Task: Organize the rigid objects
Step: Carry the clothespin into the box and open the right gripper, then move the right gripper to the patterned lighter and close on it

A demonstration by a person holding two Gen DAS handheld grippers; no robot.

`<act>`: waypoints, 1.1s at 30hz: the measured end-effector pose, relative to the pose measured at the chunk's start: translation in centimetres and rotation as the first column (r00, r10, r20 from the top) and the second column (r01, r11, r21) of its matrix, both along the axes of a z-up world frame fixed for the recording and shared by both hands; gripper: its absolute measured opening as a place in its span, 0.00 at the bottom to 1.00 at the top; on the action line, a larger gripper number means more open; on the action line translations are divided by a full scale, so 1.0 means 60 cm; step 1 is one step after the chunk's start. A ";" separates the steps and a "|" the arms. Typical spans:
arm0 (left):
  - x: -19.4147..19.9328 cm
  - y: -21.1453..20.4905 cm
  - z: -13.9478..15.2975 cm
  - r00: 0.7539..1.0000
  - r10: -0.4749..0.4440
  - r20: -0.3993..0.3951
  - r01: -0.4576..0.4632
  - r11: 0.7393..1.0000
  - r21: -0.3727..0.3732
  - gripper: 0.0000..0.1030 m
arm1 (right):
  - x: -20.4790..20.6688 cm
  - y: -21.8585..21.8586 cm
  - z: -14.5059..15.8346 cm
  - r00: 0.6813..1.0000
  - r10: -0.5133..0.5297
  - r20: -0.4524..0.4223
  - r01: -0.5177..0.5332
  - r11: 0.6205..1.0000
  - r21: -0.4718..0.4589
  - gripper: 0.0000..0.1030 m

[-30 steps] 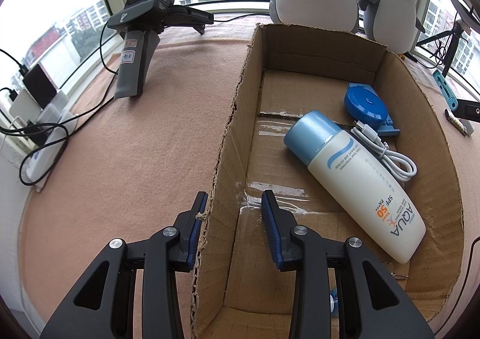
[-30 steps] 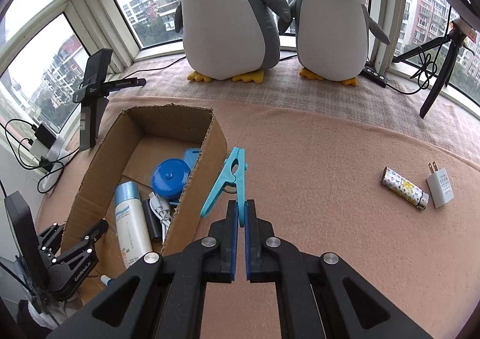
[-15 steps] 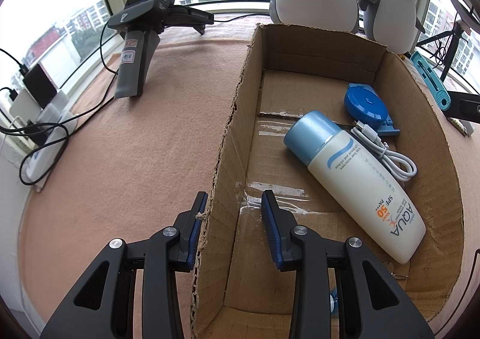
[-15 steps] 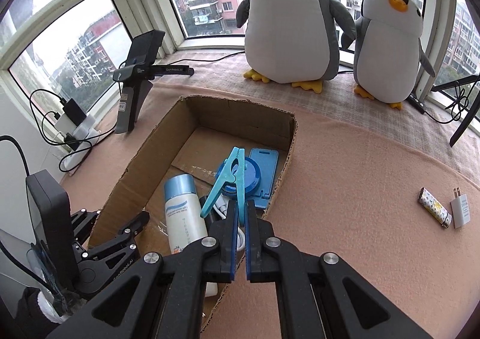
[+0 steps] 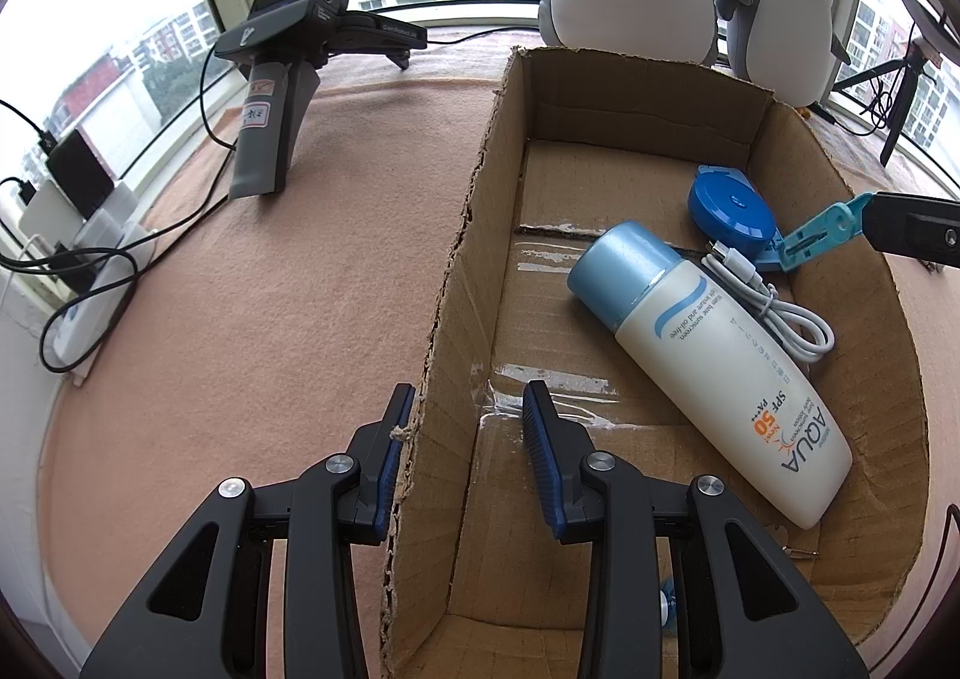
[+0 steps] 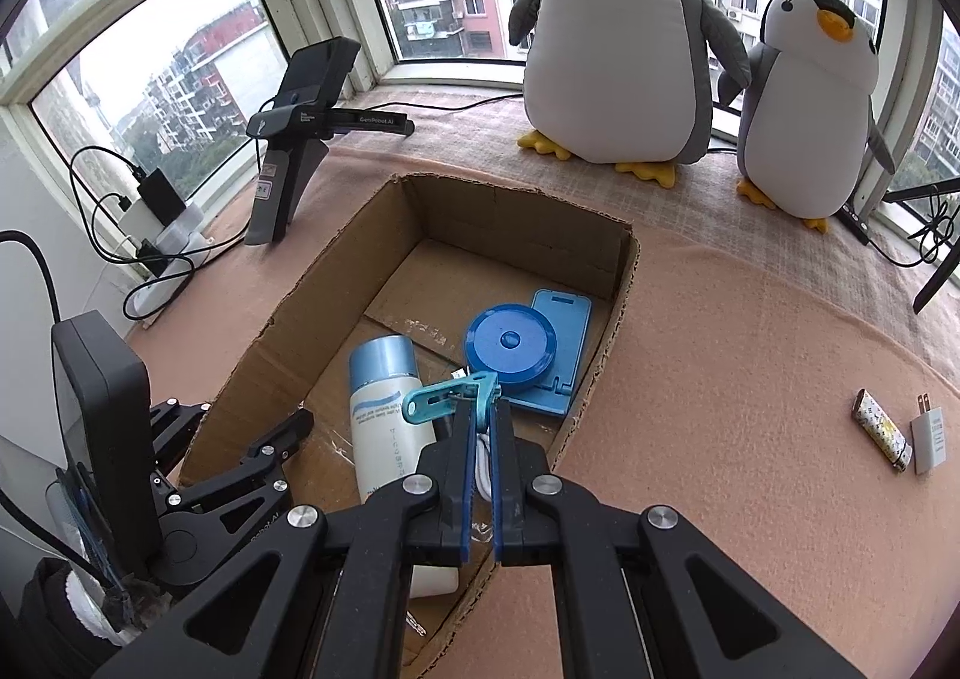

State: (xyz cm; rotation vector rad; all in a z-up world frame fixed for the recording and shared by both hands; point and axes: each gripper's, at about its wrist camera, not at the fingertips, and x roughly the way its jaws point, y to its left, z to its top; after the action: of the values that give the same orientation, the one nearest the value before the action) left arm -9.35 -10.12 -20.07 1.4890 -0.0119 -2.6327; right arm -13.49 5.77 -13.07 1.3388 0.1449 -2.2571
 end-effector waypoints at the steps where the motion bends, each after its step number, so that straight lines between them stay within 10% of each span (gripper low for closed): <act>1: 0.000 0.001 0.000 1.000 0.000 0.000 0.000 1.000 0.000 0.33 | 0.001 -0.001 0.001 1.000 0.001 -0.002 -0.001 1.000 0.001 0.06; 5: 0.000 0.000 0.000 1.000 0.001 0.000 -0.001 1.000 0.001 0.33 | 0.004 -0.001 0.004 1.000 0.005 -0.021 -0.005 1.000 0.005 0.47; 33: -0.002 0.004 0.001 1.000 -0.006 0.007 0.007 0.999 -0.035 0.33 | -0.028 0.180 0.011 0.983 -0.161 -0.083 0.156 0.986 -0.058 0.51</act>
State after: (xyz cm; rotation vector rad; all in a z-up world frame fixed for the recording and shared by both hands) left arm -9.48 -9.85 -19.99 1.4899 -0.0633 -2.6183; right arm -15.16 16.55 -12.43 1.2646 0.0102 -2.4362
